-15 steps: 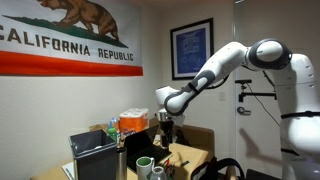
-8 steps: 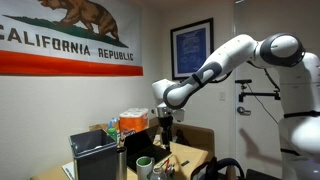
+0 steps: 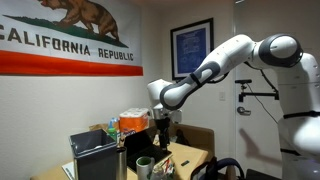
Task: Remove the green lid from the jar
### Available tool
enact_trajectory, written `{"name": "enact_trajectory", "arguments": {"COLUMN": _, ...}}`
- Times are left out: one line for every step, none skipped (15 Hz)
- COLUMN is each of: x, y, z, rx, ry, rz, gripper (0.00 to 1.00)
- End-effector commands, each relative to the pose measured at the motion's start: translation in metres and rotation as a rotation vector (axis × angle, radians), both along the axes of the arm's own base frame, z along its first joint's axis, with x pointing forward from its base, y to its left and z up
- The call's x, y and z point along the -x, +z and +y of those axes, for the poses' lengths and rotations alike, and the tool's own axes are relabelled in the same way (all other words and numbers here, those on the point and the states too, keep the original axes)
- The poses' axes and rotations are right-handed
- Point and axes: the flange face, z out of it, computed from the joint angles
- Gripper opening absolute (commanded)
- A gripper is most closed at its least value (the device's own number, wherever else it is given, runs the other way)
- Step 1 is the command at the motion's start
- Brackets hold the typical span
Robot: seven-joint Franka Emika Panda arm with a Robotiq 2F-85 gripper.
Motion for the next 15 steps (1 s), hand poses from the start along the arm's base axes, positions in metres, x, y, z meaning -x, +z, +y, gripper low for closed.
{"name": "enact_trajectory", "arguments": {"x": -0.0091, "y": -0.0015, "z": 0.0099, "rx": -0.049, "ry": 0.033, "rz": 0.028, "gripper": 1.0}}
{"name": "enact_trajectory", "arguments": {"x": -0.0104, "y": -0.0023, "z": 0.0111, "rx": -0.059, "ry": 0.035, "rz": 0.029, "gripper": 1.0}}
{"name": "enact_trajectory", "arguments": {"x": -0.0116, "y": -0.0031, "z": 0.0117, "rx": -0.079, "ry": 0.043, "rz": 0.035, "gripper": 1.0}}
{"name": "enact_trajectory", "arguments": {"x": -0.0129, "y": -0.0031, "z": 0.0119, "rx": -0.106, "ry": 0.055, "rz": 0.038, "gripper": 1.0}}
{"name": "enact_trajectory", "arguments": {"x": -0.0142, "y": -0.0026, "z": 0.0114, "rx": -0.128, "ry": 0.061, "rz": 0.038, "gripper": 1.0}}
{"name": "enact_trajectory", "arguments": {"x": -0.0153, "y": -0.0021, "z": 0.0105, "rx": -0.156, "ry": 0.071, "rz": 0.038, "gripper": 1.0}}
{"name": "enact_trajectory", "arguments": {"x": -0.0162, "y": -0.0008, "z": 0.0096, "rx": -0.18, "ry": 0.079, "rz": 0.037, "gripper": 1.0}}
{"name": "enact_trajectory", "arguments": {"x": -0.0166, "y": 0.0011, "z": 0.0077, "rx": -0.191, "ry": 0.075, "rz": 0.031, "gripper": 1.0}}
{"name": "enact_trajectory", "arguments": {"x": -0.0117, "y": -0.0043, "z": 0.0107, "rx": -0.153, "ry": 0.065, "rz": 0.046, "gripper": 1.0}}
{"name": "enact_trajectory", "arguments": {"x": -0.0131, "y": -0.003, "z": 0.0096, "rx": -0.162, "ry": 0.069, "rz": 0.044, "gripper": 1.0}}
{"name": "enact_trajectory", "arguments": {"x": -0.0138, "y": -0.0023, "z": 0.0089, "rx": -0.165, "ry": 0.067, "rz": 0.043, "gripper": 1.0}}
{"name": "enact_trajectory", "arguments": {"x": -0.0141, "y": -0.0021, "z": 0.0086, "rx": -0.166, "ry": 0.066, "rz": 0.042, "gripper": 1.0}}
{"name": "enact_trajectory", "arguments": {"x": -0.0141, "y": -0.0021, "z": 0.0086, "rx": -0.166, "ry": 0.066, "rz": 0.042, "gripper": 1.0}}
{"name": "enact_trajectory", "arguments": {"x": -0.0141, "y": -0.0021, "z": 0.0086, "rx": -0.166, "ry": 0.065, "rz": 0.042, "gripper": 1.0}}
{"name": "enact_trajectory", "arguments": {"x": -0.0141, "y": -0.0021, "z": 0.0086, "rx": -0.166, "ry": 0.065, "rz": 0.042, "gripper": 1.0}}
